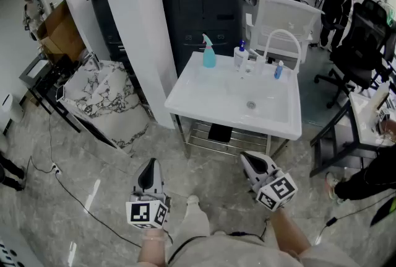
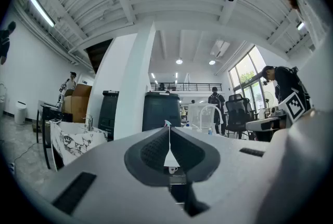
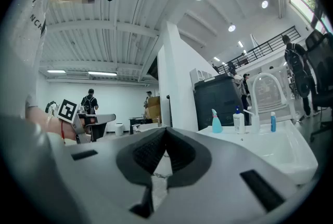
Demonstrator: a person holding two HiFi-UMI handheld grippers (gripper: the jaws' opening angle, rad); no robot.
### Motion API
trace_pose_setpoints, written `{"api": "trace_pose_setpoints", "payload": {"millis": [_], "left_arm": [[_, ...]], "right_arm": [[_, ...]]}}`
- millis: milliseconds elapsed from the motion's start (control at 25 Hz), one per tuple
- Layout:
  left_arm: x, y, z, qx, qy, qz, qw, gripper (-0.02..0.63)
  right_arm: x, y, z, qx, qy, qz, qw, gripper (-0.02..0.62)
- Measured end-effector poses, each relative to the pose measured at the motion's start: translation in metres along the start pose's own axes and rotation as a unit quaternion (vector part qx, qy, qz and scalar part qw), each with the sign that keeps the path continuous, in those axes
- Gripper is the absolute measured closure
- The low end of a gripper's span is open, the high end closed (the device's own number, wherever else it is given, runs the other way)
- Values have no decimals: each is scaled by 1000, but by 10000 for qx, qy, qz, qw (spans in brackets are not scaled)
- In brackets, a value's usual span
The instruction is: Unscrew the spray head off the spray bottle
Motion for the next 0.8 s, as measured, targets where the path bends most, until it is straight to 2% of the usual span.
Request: {"api": "trace_pose_setpoints", "payload": {"millis": [240, 800], "left_arm": [[-9, -51, -19, -27, -5, -66, 10000, 597], [-21, -172, -65, -435, 86, -327, 9985, 597]], "right_arm": [[-3, -40, 33, -108, -29, 47, 9999, 591], [-12, -123, 93, -690, -308, -183, 9970, 591]]}}
Point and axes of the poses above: the fingertips, and each gripper's own axes: y backward along the fingers, z to its right, x out of its top, the point moved 4 cm from there along y, backward along the fingers, and after that the axes turned 7 degrees about x, right-handed, at the moved point
